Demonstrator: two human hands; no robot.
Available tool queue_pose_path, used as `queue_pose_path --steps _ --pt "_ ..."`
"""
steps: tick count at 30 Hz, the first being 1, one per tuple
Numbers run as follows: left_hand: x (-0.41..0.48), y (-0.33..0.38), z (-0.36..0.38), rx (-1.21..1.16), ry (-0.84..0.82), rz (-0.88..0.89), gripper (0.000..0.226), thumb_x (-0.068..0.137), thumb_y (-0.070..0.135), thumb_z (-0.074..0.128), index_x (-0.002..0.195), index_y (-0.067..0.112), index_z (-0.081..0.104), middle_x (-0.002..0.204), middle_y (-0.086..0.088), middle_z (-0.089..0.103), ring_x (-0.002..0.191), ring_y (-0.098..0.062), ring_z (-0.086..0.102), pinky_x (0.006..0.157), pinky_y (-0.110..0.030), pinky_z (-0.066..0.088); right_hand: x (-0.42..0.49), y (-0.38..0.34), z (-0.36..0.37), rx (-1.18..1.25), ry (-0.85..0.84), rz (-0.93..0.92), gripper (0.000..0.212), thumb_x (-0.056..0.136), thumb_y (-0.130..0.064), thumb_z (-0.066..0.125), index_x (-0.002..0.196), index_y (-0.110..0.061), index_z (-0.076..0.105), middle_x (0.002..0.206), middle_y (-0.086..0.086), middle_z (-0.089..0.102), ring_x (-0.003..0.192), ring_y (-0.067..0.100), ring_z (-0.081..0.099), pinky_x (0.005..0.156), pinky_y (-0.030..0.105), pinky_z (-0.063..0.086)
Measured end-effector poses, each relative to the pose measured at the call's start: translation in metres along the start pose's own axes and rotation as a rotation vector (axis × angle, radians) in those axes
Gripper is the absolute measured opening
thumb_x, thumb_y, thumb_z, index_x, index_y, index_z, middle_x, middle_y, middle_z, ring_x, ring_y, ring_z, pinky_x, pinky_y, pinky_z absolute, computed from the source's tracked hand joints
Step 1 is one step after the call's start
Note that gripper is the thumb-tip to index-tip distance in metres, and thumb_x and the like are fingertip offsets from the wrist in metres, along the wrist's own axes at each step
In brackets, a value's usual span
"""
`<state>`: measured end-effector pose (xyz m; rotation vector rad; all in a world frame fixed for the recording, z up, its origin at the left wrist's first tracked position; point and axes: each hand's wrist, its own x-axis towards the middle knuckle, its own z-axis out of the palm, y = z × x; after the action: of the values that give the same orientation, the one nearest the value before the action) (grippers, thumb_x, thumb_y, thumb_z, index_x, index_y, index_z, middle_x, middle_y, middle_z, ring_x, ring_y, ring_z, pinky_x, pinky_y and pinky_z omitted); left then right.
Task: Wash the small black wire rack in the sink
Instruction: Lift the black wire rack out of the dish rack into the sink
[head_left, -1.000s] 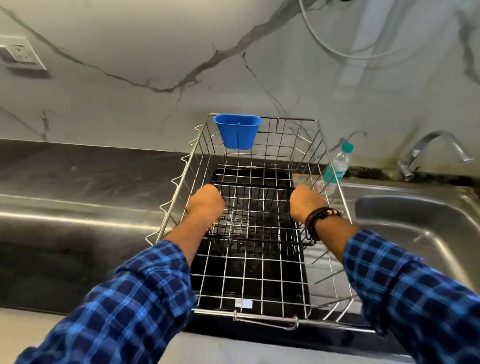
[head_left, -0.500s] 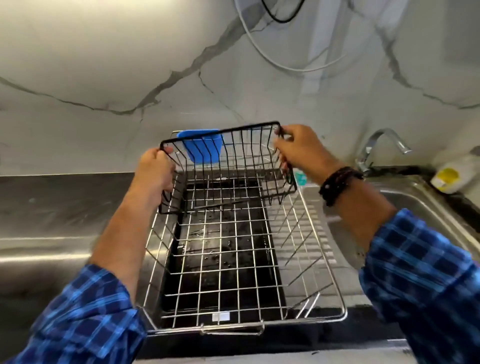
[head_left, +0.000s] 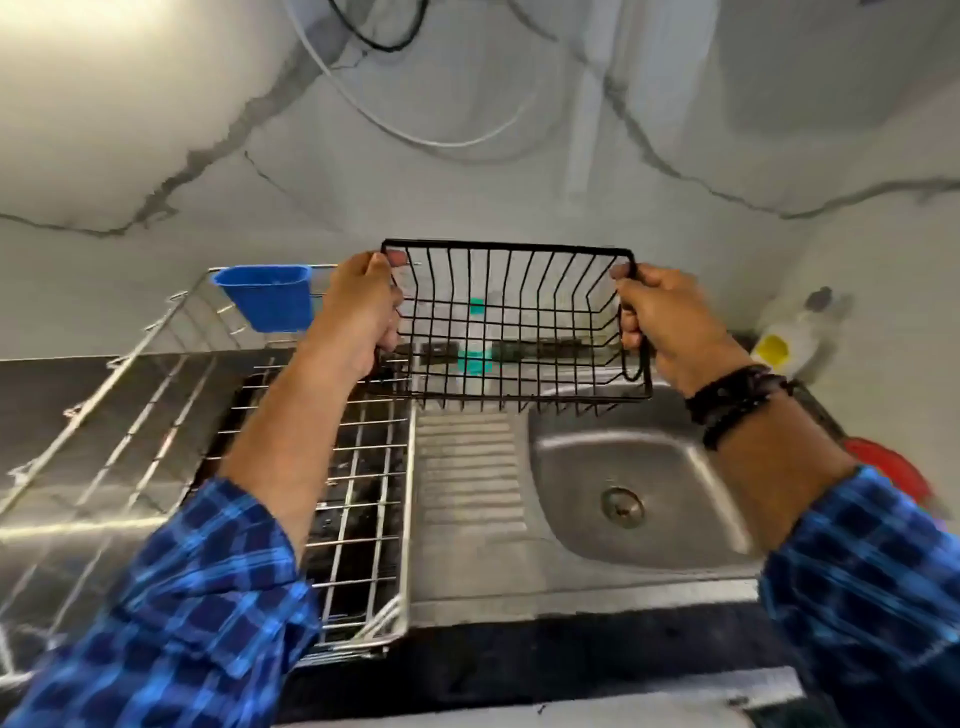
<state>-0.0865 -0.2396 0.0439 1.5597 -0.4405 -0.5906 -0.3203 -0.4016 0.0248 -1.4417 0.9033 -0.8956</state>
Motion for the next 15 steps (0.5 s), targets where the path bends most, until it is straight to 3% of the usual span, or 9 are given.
queue_pose_path --steps 4,8,10,12,15 --pt "-0.008 -0.021 0.072 0.148 -0.018 0.007 0.032 0.109 0.028 0.028 0.108 0.024 0.06 0.069 0.001 0.042 0.041 -0.008 0.03 0.041 -0.021 0.024 0.008 0.021 -0.066 -0.071 0.006 0.032 0.019 0.1 -0.015 0.052 0.085 -0.019 0.062 0.064 -0.003 0.039 0.051 0.008 0.039 0.041 0.022 0.036" --pt "-0.008 -0.057 0.127 0.373 -0.041 -0.007 0.028 0.107 0.018 0.031 0.112 0.022 0.058 0.076 -0.001 0.049 0.055 -0.014 0.043 0.046 -0.026 0.039 0.024 0.067 -0.112 -0.258 0.098 0.146 0.025 0.096 -0.007 0.052 0.073 -0.008 0.061 0.06 0.005 0.052 0.053 0.016 0.048 0.046 0.029 0.039" --pt "-0.003 -0.079 0.144 0.541 -0.082 0.021 0.03 0.102 0.01 0.037 0.122 0.011 0.059 0.079 0.0 0.053 0.062 -0.016 0.052 0.056 -0.032 0.05 0.034 0.089 -0.127 -0.291 0.14 0.209 0.027 0.094 -0.002 0.05 0.069 -0.008 0.06 0.06 0.007 0.055 0.051 0.017 0.049 0.045 0.026 0.039" --pt "0.001 -0.1 0.158 0.678 -0.119 0.011 0.031 0.1 0.011 0.042 0.125 0.001 0.057 0.092 -0.009 0.063 0.075 -0.027 0.062 0.067 -0.044 0.059 0.042 0.11 -0.137 -0.335 0.162 0.245 0.029 0.094 0.001 0.048 0.068 -0.007 0.058 0.062 0.009 0.054 0.053 0.018 0.05 0.043 0.023 0.039" --pt "0.01 -0.136 0.182 0.757 -0.21 -0.079 0.02 0.098 0.006 0.051 0.114 -0.004 0.059 0.101 -0.02 0.071 0.071 -0.028 0.066 0.054 -0.034 0.056 0.049 0.138 -0.152 -0.397 0.204 0.309 0.025 0.097 0.0 0.045 0.077 -0.004 0.06 0.068 0.012 0.054 0.055 0.018 0.05 0.046 0.026 0.04"
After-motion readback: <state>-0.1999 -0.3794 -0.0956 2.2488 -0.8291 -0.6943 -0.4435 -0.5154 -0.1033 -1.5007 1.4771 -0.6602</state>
